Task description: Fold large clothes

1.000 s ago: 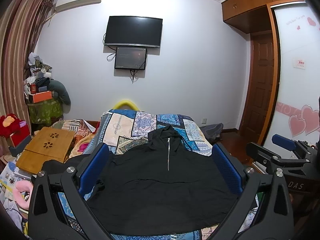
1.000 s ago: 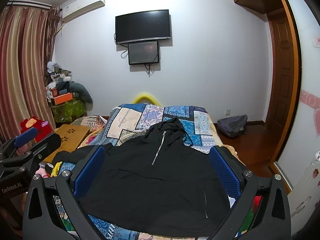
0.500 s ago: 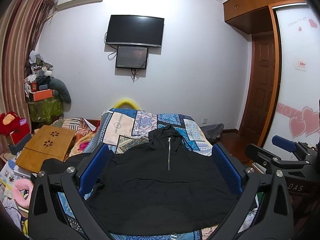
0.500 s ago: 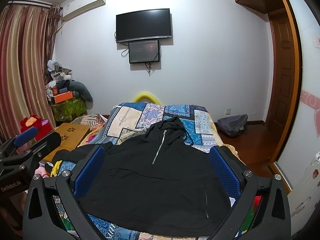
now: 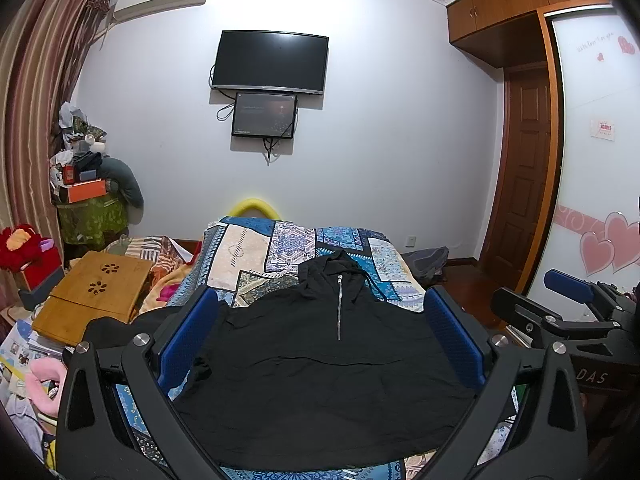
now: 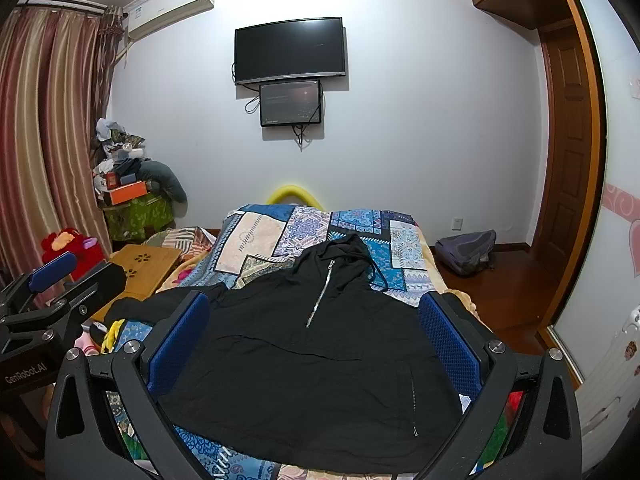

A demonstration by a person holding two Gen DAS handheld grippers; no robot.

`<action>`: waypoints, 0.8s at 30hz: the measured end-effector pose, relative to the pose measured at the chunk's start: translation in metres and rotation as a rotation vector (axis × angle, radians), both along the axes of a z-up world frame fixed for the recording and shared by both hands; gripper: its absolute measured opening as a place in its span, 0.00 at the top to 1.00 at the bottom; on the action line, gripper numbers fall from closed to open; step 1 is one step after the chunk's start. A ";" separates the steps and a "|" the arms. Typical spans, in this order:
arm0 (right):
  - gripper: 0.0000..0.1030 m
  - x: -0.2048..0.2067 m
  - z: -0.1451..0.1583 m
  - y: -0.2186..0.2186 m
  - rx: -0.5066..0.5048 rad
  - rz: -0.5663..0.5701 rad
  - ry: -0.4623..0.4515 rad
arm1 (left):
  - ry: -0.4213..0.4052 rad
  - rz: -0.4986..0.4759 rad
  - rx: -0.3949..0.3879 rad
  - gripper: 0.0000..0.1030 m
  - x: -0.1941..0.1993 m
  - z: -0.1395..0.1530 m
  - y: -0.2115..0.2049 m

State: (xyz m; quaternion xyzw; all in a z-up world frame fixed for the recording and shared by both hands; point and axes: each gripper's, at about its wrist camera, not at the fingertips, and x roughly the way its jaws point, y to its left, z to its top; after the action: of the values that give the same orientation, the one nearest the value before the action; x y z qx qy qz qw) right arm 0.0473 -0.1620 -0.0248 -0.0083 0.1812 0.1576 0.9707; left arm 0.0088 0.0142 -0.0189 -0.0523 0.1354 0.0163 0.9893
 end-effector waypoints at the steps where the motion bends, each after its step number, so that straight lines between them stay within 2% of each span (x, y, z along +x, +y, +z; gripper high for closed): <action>1: 0.00 0.000 0.000 0.000 0.000 0.000 0.000 | 0.000 0.001 0.001 0.00 0.000 0.000 0.000; 24: 0.00 0.001 -0.001 0.003 -0.002 -0.002 0.004 | 0.011 0.007 -0.007 0.00 0.005 -0.002 0.000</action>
State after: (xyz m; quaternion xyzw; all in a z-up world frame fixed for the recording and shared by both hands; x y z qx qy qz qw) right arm 0.0486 -0.1595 -0.0261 -0.0086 0.1835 0.1563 0.9705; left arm 0.0135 0.0139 -0.0208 -0.0561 0.1409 0.0194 0.9882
